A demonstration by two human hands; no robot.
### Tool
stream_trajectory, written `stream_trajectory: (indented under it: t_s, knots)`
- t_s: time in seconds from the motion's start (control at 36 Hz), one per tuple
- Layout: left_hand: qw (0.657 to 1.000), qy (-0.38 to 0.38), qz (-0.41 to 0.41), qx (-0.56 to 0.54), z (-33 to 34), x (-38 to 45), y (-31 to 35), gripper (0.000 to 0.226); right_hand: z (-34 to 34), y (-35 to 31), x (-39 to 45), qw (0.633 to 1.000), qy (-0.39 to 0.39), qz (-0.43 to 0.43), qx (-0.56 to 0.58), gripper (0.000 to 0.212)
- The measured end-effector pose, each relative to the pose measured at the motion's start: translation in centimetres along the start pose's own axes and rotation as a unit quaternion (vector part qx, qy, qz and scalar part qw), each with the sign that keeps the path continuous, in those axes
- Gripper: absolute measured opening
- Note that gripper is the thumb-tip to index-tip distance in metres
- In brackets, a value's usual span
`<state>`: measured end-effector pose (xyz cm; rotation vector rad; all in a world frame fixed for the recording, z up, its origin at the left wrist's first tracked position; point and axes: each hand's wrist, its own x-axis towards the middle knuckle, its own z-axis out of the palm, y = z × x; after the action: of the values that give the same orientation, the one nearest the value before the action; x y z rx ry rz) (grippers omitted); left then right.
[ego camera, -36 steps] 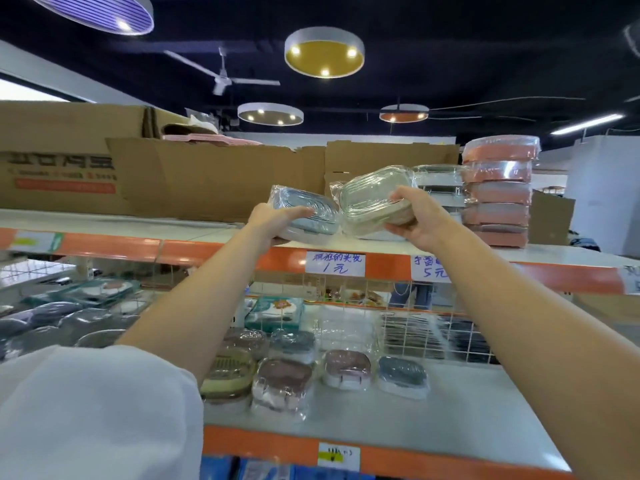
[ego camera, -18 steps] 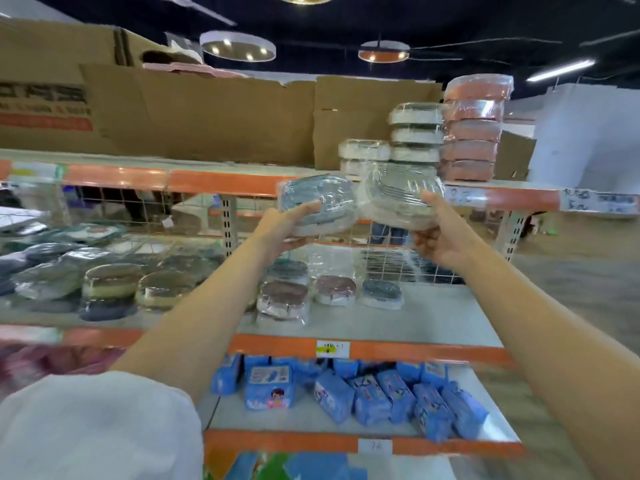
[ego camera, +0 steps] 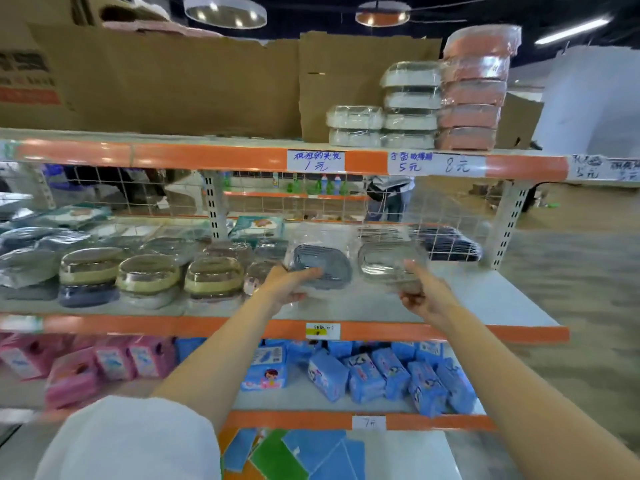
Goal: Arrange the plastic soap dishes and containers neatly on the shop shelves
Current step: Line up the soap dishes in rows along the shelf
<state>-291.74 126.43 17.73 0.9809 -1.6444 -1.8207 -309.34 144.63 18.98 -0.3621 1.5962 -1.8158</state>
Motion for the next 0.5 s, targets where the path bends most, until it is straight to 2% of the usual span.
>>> stream_trajectory:
  t_s: [0.06,0.11,0.17,0.28,0.39,0.44,0.5]
  knots:
    - [1.000,0.018,-0.015,-0.009,1.1,1.3,-0.8,0.027,-0.4,0.8,1.3,1.000,0.015,0.016,-0.005,0.024]
    - [0.999,0.031,-0.027,-0.017,2.1,2.8,-1.7,0.034,-0.9,1.5,2.8,0.999,0.026,0.030,-0.006,0.025]
    - [0.998,0.042,-0.046,-0.015,3.1,4.2,-2.4,0.060,-1.3,2.1,4.4,0.999,0.025,0.038,0.000,0.024]
    - [0.993,0.069,-0.083,0.035,4.6,6.9,-3.3,0.077,-2.3,3.5,8.2,0.998,0.029,0.055,-0.015,0.024]
    - [0.990,0.100,-0.087,0.046,5.9,8.9,-3.6,0.120,-3.5,4.6,11.8,0.994,0.038,0.092,-0.043,0.030]
    - [0.989,0.099,-0.094,0.049,6.2,10.1,-3.9,0.125,-3.9,5.1,13.2,0.993,0.034,0.101,-0.046,0.028]
    - [0.987,0.109,-0.102,0.054,6.1,11.8,-4.8,0.120,-4.1,5.6,14.6,0.993,0.021,0.105,-0.049,0.026]
